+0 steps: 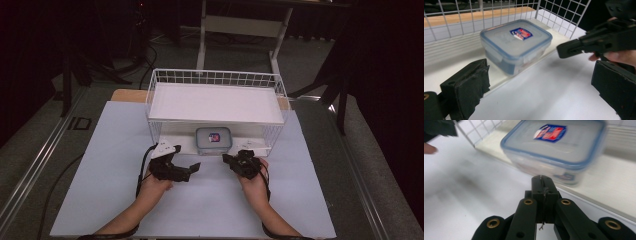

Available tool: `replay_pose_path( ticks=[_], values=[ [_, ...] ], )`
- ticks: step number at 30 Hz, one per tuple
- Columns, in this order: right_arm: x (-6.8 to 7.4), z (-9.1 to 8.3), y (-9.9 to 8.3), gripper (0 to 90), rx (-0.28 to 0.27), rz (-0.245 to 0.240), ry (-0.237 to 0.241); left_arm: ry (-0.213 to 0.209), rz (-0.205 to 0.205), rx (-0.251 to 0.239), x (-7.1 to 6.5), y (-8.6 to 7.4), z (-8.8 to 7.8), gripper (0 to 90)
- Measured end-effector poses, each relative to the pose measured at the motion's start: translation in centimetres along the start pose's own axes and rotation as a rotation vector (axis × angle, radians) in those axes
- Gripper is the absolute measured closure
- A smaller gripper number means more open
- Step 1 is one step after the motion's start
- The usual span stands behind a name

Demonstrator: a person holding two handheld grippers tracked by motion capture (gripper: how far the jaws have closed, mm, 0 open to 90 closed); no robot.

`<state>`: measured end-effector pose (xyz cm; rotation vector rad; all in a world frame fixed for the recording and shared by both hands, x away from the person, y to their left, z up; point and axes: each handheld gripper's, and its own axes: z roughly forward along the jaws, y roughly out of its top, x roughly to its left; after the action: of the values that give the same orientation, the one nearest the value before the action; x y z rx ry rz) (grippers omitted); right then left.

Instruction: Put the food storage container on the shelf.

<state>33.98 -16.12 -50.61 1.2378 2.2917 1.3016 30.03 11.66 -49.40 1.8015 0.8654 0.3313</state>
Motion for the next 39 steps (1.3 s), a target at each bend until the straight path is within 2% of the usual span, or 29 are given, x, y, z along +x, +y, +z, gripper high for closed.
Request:
replay_pose_path(
  ticks=[1,3,5,6,7,13,17,22,28,32,35,39],
  values=[
    [0.3,0.7,0.1,90.0,0.003,0.0,0.021,0.011,0.017,-0.018,-0.1,-0.6,-0.6,2.5],
    [0.5,1.3,0.2,90.0,0.007,-0.002,0.021,0.034,0.018,-0.044,0.1,-1.3,-1.0,2.5],
    [0.7,2.0,0.4,90.0,0.014,-0.005,0.017,0.04,0.014,-0.051,0.2,-1.5,-1.1,2.5],
    [0.7,2.5,0.5,90.0,0.017,-0.003,0.016,0.047,-0.01,-0.05,0.7,-2.0,-1.3,2.5],
    [0.7,2.8,0.5,90.0,0.018,-0.003,0.011,0.052,-0.012,-0.049,0.9,-2.1,-1.4,2.5],
    [0.6,3.8,1.0,90.0,0.016,0.003,-0.005,0.055,-0.014,-0.06,1.2,-2.2,-1.7,2.5],
    [0.6,4.3,1.5,90.0,0.009,0.003,-0.021,0.049,0.0,-0.053,1.0,-2.2,-1.5,2.5],
    [0.6,4.9,1.9,90.0,0.007,-0.009,-0.024,0.047,0.006,-0.063,0.8,-2.1,-1.5,2.5],
    [0.7,6.0,2.4,90.0,0.01,0.013,-0.016,0.047,-0.003,-0.069,0.9,-2.1,-1.6,2.5],
    [0.9,6.4,2.7,90.0,0.006,0.016,-0.017,0.053,0.008,-0.067,0.9,-2.1,-1.7,2.5],
    [0.7,6.7,2.9,90.0,-0.003,-0.003,-0.021,0.051,0.004,-0.066,0.9,-2.1,-1.7,2.5],
    [0.3,6.9,3.1,89.6,-0.004,0.017,-0.014,0.06,0.02,-0.065,0.8,-2.2,-1.6,2.5]
  ],
)
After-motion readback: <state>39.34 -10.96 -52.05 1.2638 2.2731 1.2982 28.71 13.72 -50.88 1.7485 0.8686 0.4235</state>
